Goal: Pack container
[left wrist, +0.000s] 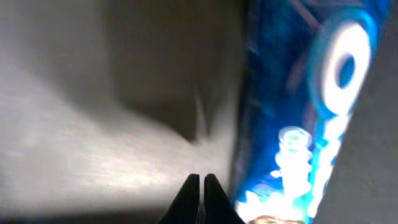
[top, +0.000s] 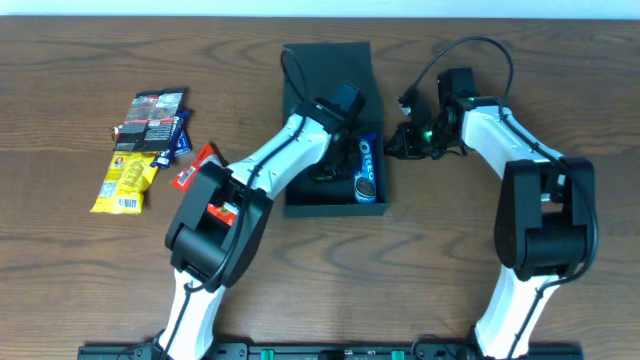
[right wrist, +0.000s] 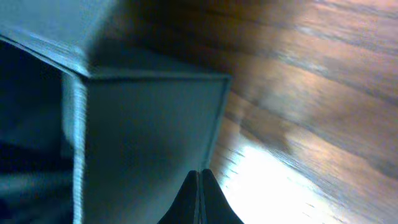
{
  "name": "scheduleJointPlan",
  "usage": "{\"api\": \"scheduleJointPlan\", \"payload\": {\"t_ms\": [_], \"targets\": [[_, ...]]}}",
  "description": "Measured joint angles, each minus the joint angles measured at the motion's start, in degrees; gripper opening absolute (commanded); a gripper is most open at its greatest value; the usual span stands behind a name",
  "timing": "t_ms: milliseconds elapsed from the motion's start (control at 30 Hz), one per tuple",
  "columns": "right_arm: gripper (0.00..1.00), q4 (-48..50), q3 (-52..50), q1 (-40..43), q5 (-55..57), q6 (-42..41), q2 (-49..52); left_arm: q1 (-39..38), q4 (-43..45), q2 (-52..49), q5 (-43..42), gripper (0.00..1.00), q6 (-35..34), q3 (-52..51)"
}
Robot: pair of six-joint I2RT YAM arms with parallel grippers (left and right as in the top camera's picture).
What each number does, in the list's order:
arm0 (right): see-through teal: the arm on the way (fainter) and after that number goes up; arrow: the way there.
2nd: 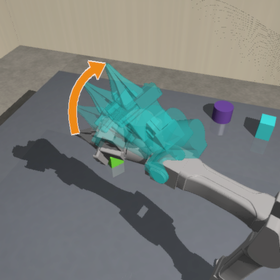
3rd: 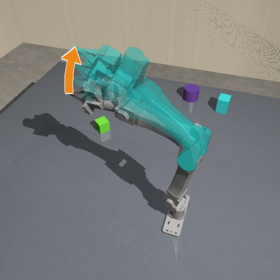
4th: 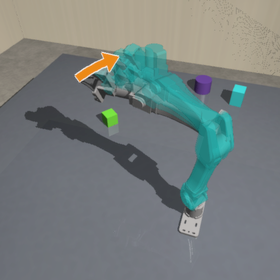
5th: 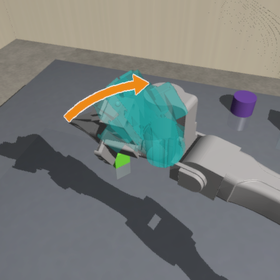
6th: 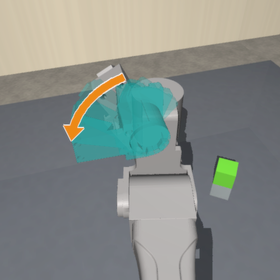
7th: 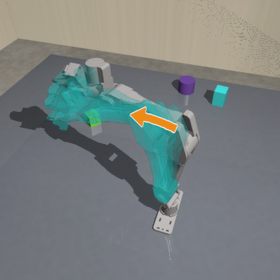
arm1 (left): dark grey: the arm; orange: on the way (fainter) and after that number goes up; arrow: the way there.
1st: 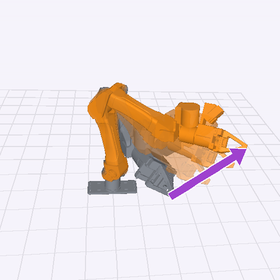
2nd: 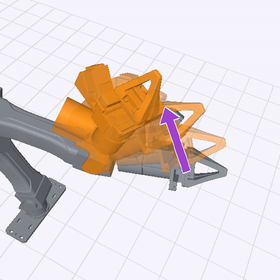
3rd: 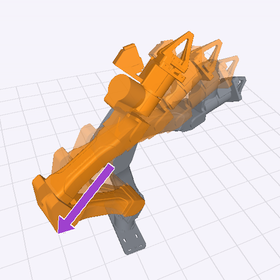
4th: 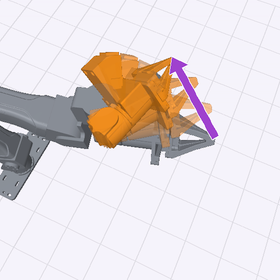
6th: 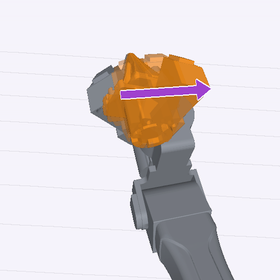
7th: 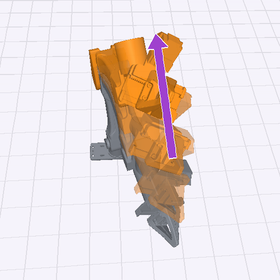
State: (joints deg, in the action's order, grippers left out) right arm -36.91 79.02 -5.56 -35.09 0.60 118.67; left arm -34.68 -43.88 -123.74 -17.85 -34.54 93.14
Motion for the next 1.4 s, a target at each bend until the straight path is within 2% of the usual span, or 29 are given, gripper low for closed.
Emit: {"api": "scheduleJointPlan", "payload": {"t_ms": [567, 833, 1033, 1400], "targets": [[0.01, 2.73, 0.00, -2.84, 1.27, -5.60, 0.00, -0.76, 0.24, 0.00, -1.60, 0.06, 1.29, 0.00], [0.01, -8.33, 0.24, -1.07, 1.99, -5.57, 0.00, 3.21, -0.39, 0.00, 0.22, 0.06, 2.03, 0.00], [0.02, -17.99, 0.31, -0.48, 2.54, -2.93, 0.00, 6.88, 5.35, 0.00, 1.79, 0.06, 2.14, -0.02], [0.02, -15.56, 0.33, -1.55, 3.17, -2.01, 0.00, 6.67, 10.47, 0.00, 2.19, 0.06, 3.10, -0.02]]}}
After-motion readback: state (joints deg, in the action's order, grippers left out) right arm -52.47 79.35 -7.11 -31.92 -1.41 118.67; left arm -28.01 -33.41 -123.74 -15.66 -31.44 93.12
